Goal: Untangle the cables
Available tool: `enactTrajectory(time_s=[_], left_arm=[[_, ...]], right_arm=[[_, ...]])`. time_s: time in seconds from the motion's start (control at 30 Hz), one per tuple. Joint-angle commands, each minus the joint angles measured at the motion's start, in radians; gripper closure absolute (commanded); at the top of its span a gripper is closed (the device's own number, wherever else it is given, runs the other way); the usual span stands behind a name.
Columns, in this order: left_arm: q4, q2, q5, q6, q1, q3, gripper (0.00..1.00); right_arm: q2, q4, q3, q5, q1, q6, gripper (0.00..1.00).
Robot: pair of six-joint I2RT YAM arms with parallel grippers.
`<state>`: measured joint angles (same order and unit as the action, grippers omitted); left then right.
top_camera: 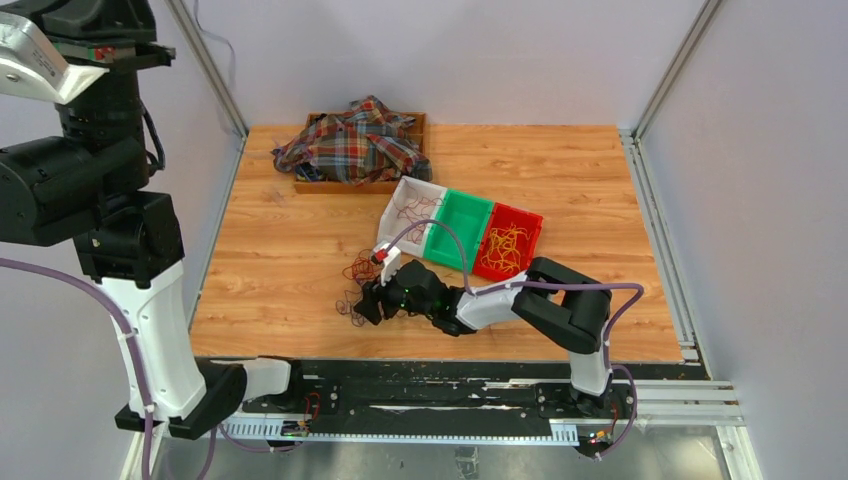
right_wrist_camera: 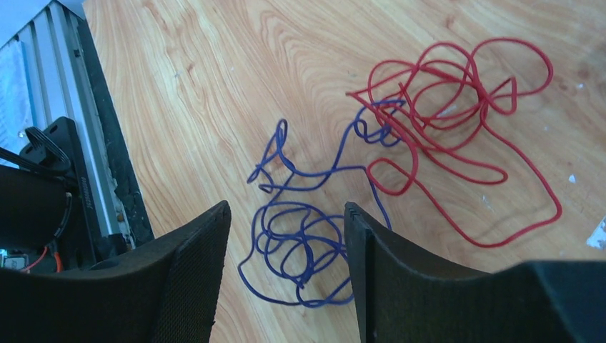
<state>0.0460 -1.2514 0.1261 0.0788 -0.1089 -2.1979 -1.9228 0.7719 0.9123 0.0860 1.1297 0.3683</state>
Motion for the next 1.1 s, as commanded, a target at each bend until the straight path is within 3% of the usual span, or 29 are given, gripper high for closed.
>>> enactTrajectory(time_s=[0.0,0.2,0.57,0.67,0.97,1.07], left_arm=[[0.104,-0.06,-0.035,0.132,-0.003,-0.118,0.99],[0.152,-0.129,0.015,0.182,-0.003,-0.232,0.99],[0.15,0.025,0.47,0.006,-0.003,0.134,0.99],[0.15,0.025,0.563,-0.062,-0.006,0.142,0.99],[0.115,0.051,0.525,-0.068,-0.065,0.292,1.0],[0.003,0.062,0.368,-0.009,-0.134,0.347,1.0]], right_arm=[[-0.001,0.027,-0.026,-0.025,0.018,0.017,0.4],[0.009,0.022,-0.036,-0.035,0.018,0.018,0.4],[0.194,-0.171,0.056,-0.085,-0.004,0.029,0.28],[0.263,-0.242,0.087,-0.102,-0.006,0.024,0.27],[0.441,-0.291,0.134,-0.164,-0.075,-0.024,0.27],[0.496,-0.291,0.121,-0.219,-0.09,-0.066,0.27]])
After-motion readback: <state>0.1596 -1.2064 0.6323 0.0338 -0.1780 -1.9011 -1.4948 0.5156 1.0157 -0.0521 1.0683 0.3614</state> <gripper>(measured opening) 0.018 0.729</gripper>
